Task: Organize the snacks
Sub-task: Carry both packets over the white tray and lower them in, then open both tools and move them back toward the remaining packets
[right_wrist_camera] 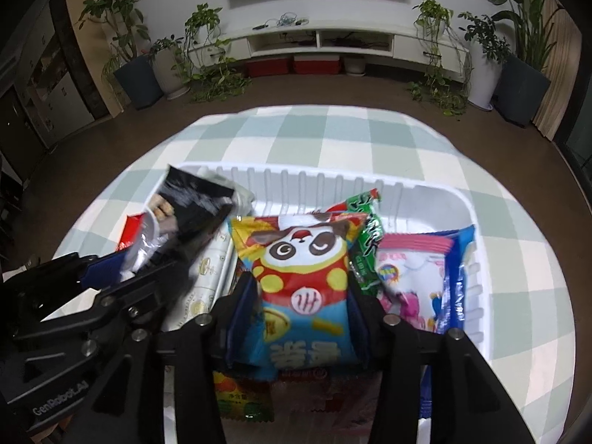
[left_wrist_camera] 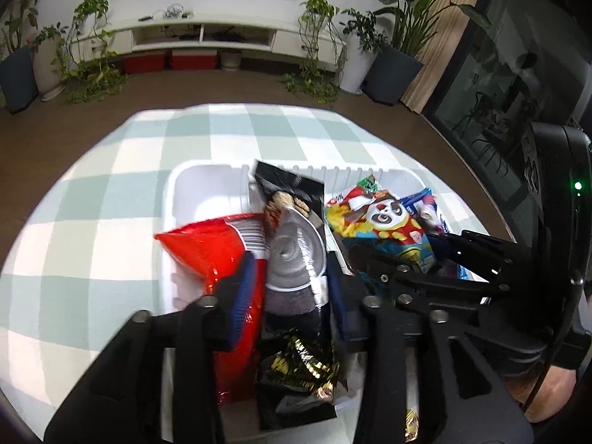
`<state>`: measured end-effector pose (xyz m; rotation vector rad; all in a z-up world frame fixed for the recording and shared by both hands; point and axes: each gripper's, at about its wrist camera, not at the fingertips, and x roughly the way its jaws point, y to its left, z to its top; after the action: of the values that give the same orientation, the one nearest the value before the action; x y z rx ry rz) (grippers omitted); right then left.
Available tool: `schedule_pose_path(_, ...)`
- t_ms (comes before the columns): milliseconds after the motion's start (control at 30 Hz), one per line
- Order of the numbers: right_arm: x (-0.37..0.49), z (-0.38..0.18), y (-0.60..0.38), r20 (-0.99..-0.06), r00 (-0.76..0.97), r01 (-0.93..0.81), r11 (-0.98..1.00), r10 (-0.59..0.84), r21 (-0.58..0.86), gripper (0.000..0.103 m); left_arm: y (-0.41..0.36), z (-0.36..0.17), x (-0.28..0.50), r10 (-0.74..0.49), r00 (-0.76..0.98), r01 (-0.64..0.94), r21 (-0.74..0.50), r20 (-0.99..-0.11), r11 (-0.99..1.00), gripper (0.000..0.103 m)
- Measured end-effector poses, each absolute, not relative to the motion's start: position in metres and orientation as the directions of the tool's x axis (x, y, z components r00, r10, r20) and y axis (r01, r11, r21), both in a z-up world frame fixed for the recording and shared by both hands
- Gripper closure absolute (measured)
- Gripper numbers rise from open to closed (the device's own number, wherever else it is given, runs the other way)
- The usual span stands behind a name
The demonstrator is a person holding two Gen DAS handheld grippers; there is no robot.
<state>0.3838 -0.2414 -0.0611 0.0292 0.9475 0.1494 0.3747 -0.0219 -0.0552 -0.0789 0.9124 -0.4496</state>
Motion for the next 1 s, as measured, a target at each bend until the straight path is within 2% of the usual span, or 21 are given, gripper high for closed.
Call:
schedule_pose_path(67, 0.382, -0.056, -0.244, -0.799, 0.586, -0.107, 0.991, 0.133, 0.086, 0.044, -0.019, -0.052, 0.372, -0.415, 0.528, 0.346, -0.259, -0.741, 0.902, 0.049)
schedule_pose_path(233, 0.374, -0.044, -0.249, -0.785, 0.605, -0.102, 0.991, 0.134, 0.09, 0.041, -0.014, -0.039, 0.362, -0.399, 0.562, 0.338, -0.239, -0.725, 0.91, 0.028)
schedule_pose_path(400, 0.35, -0.022, -0.25, -0.745, 0.648, -0.13, 0.987, 0.159, 0.097, 0.032, -0.002, -0.016, 0.342, -0.394, 0.603, 0.331, -0.231, -0.694, 0.915, 0.013)
schedule_pose_path(467, 0.333, -0.014, -0.253, -0.724, 0.665, -0.145, 0.983, 0.181, 0.112, 0.028, 0.005, -0.008, 0.33, -0.39, 0.621, 0.322, -0.232, -0.68, 0.918, 0.002)
schedule_pose_path(633, 0.285, -0.006, -0.262, -0.687, 0.688, -0.153, 0.972, 0.234, 0.178, 0.02, 0.018, 0.0, 0.285, -0.352, 0.639, 0.296, -0.204, -0.684, 0.933, 0.0)
schedule_pose_path(767, 0.243, -0.015, -0.265, -0.686, 0.688, -0.157, 0.972, 0.237, 0.177, 0.02, 0.012, -0.01, 0.242, -0.311, 0.649, 0.308, -0.134, -0.694, 0.942, 0.0)
schedule_pose_path(1000, 0.196, -0.039, -0.27, -0.725, 0.649, -0.12, 0.972, 0.231, 0.202, 0.02, -0.001, -0.055, 0.199, -0.267, 0.554, 0.254, -0.146, -0.789, 0.956, 0.0)
